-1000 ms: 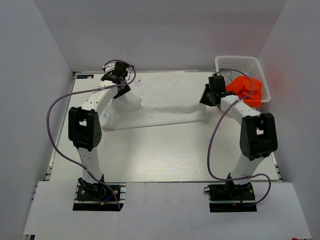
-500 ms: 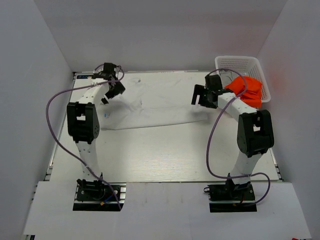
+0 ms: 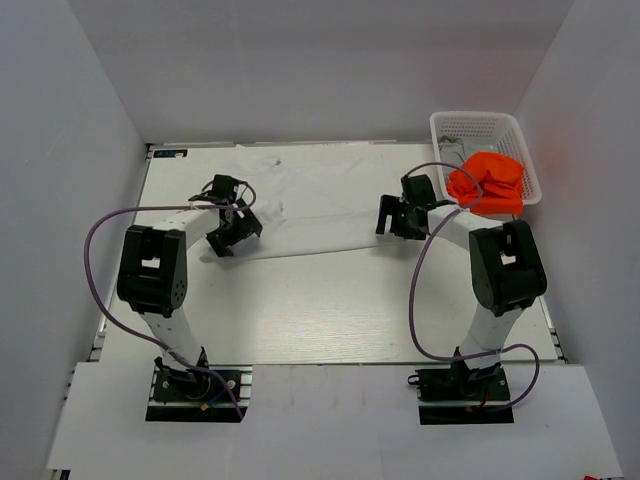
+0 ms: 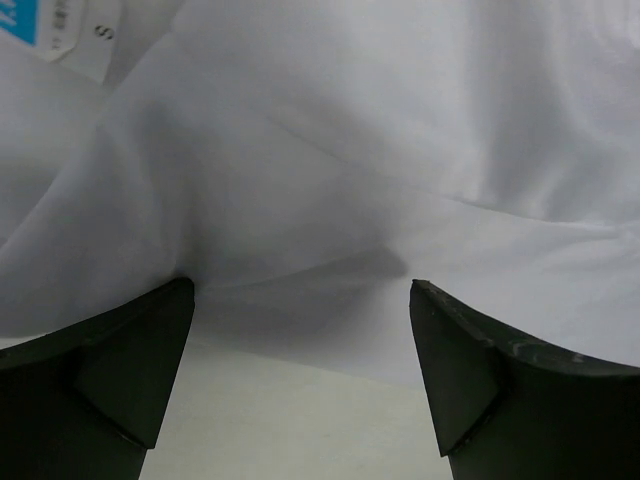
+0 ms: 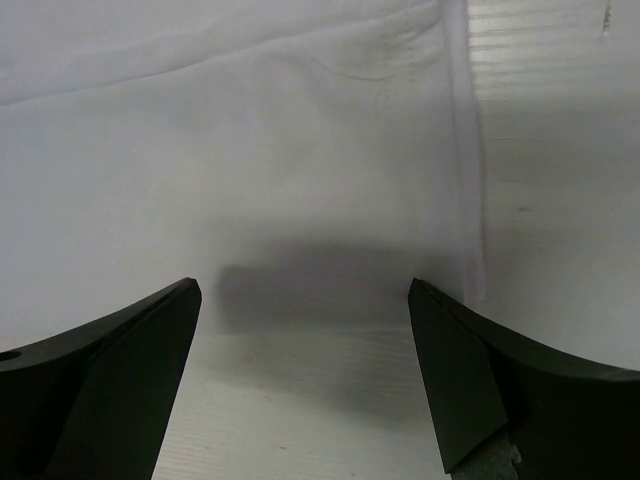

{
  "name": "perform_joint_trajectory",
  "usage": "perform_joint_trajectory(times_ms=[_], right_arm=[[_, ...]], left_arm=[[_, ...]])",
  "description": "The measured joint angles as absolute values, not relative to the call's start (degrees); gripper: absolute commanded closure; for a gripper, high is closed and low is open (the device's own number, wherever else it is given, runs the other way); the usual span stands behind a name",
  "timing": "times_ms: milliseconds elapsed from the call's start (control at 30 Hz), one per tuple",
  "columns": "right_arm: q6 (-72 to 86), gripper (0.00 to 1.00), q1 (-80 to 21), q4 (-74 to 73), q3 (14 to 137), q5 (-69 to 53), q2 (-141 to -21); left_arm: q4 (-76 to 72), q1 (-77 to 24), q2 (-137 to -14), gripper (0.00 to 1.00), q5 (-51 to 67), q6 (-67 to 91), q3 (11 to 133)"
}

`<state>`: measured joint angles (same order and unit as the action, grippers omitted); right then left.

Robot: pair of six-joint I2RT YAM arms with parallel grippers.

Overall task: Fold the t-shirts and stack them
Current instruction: Fold the flattened tshirt in 1/3 of the way

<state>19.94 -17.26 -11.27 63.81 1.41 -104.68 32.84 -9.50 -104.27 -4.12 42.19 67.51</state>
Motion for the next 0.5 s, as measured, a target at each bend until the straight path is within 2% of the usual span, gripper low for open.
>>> perform_joint_trajectory(times_ms=[267, 500], right_arm=[[22.2, 0.1, -17.8, -6.8, 56.4, 4.1, -99.6], [25.5, 0.1, -19.9, -5.5, 41.5, 4.6, -85.6]], left_arm=[[33.4, -9.5, -97.1, 0.0, -9.2, 44.5, 58.2], [37.5, -9.5, -82.1, 0.0, -7.2, 45.1, 44.2]])
